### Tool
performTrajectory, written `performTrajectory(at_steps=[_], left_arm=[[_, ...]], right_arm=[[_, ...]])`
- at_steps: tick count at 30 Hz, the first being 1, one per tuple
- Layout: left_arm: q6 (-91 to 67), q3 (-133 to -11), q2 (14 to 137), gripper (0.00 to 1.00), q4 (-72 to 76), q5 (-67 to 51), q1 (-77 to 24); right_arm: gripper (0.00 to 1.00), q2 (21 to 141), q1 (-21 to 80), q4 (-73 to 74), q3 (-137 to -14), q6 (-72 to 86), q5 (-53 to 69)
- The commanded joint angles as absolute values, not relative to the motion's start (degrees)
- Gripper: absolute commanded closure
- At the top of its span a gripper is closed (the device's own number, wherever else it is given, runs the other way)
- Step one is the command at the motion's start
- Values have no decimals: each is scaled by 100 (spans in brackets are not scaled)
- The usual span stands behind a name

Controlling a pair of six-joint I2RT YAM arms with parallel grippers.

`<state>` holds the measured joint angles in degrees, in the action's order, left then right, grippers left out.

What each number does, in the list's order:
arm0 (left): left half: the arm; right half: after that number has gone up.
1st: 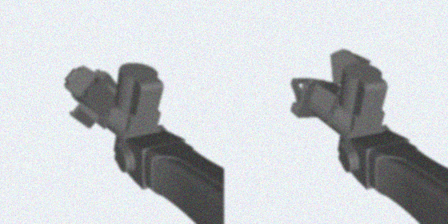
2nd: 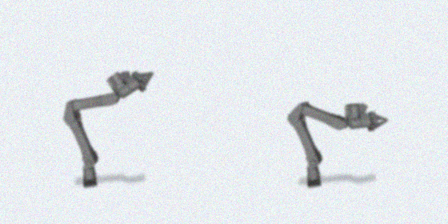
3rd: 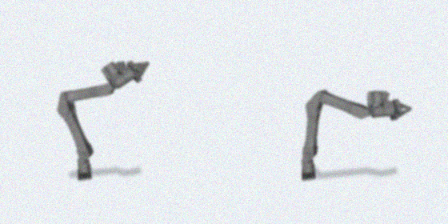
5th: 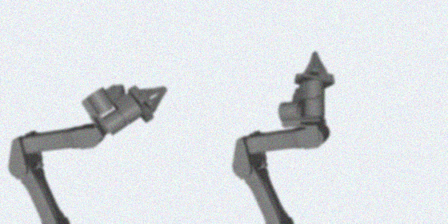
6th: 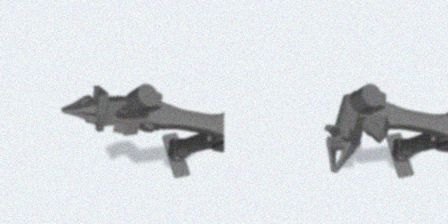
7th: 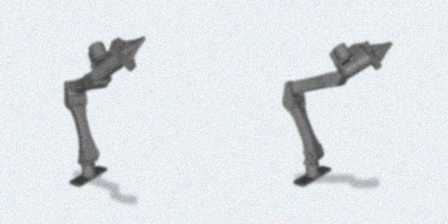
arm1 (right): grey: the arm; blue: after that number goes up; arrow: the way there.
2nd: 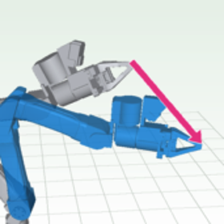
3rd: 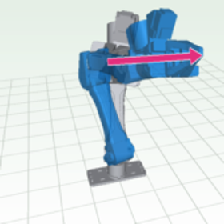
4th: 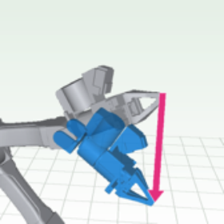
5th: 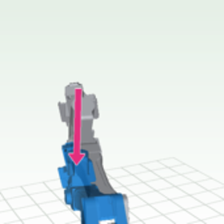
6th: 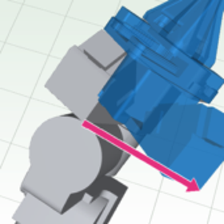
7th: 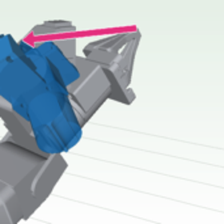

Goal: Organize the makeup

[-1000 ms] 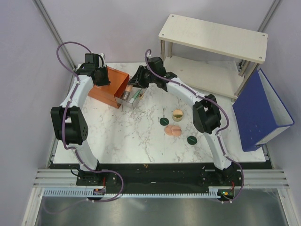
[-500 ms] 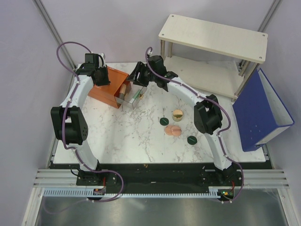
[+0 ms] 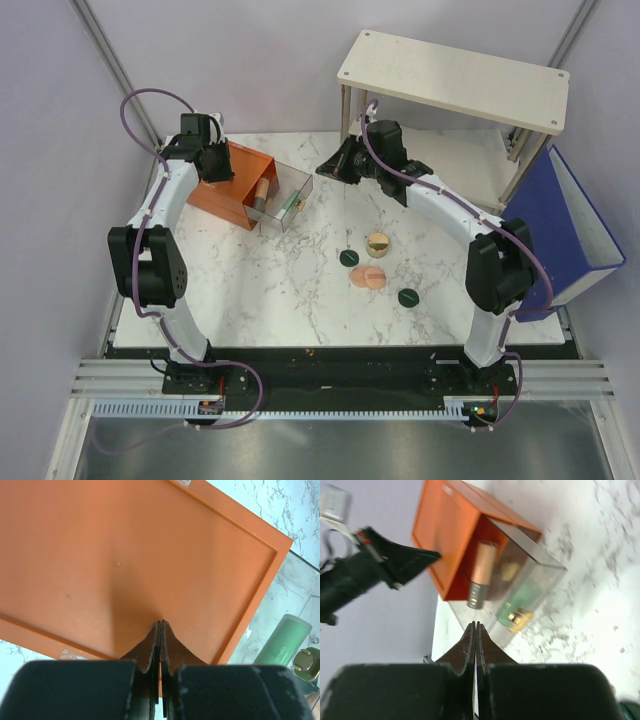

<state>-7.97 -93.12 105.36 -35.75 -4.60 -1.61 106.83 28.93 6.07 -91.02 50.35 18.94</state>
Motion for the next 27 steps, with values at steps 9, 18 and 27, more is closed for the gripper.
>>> performTrajectory(at_steps=[9, 18, 27], left_arm=[[-598, -8877, 10837, 98, -4535, -334, -123], [-598, -8833, 10775, 98, -4526, -351, -123], [-598, -8780, 10696, 98, -4535, -431, -123]], right_arm=[[100, 11442, 3129, 334, -8560, 5449, 2531], [100, 12268, 3331, 325, -9604, 5607, 2602], [100, 13350, 3533, 325, -11151, 5941, 2681]])
